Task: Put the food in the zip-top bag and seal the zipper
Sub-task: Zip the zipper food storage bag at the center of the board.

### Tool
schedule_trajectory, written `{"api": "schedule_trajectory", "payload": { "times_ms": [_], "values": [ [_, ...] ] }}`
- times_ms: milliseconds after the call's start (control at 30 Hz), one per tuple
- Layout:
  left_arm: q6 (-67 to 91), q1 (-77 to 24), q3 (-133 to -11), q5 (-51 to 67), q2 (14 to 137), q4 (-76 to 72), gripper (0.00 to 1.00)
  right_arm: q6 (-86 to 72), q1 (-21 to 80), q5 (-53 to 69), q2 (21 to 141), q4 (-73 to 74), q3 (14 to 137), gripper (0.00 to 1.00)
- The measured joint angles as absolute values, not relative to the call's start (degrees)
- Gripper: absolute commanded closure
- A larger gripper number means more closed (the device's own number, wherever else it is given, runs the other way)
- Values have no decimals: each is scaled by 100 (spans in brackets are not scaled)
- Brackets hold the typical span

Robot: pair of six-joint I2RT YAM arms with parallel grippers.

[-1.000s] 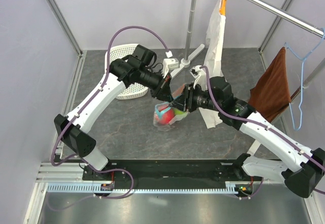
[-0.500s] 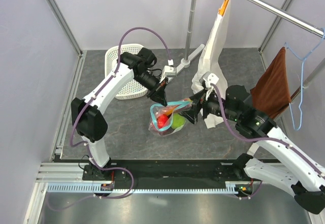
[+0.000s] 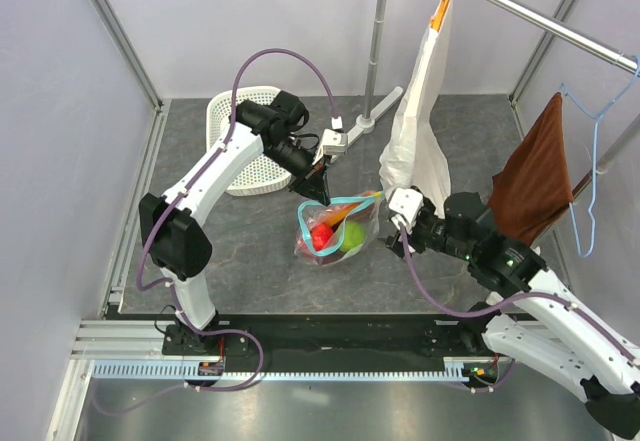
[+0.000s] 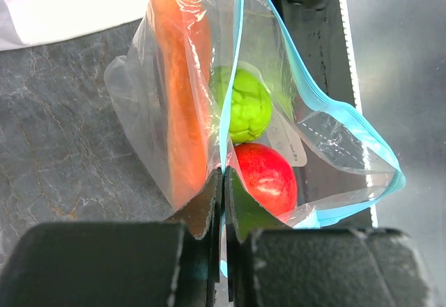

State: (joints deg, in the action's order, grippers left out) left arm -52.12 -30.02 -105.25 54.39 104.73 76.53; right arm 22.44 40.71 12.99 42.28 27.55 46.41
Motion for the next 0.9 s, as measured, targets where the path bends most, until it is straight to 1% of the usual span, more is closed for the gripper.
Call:
{"api": "schedule_trajectory", "payload": {
  "times_ms": [167,300,367,533,733,833,867,900],
  "values": [
    [-5419,-3002,-10479,5435,10473,7658,97,2390,3489,1559,4488,2209,4466,23],
    [-5636,-3002,-10431,5435,10473,7662,98,2379,2773,2093,4764,1772,4469,28],
    [-5732,-3002,-10418,5433,10473,7664,98,2383,2580,2375,4856,1664,4469,30],
    [-5920,-3002,-10418,5430,10473,7664,98,2394,2517,3181,4963,1588,4523,33],
    [-6053,-3002,-10418,5433,10473,7664,98,2491,2515,3758,5260,1500,4783,42],
    [-6104,-3002,-10418,5433,10475,7664,98,2565,2515,3879,5454,1457,4823,60],
    [-6123,-3002,-10418,5433,10473,7662,98,2585,2515,3911,5507,1457,4827,75],
    [-6139,-3002,-10418,5430,10473,7666,98,2609,2515,3929,5546,1457,4829,82]
  ]
}}
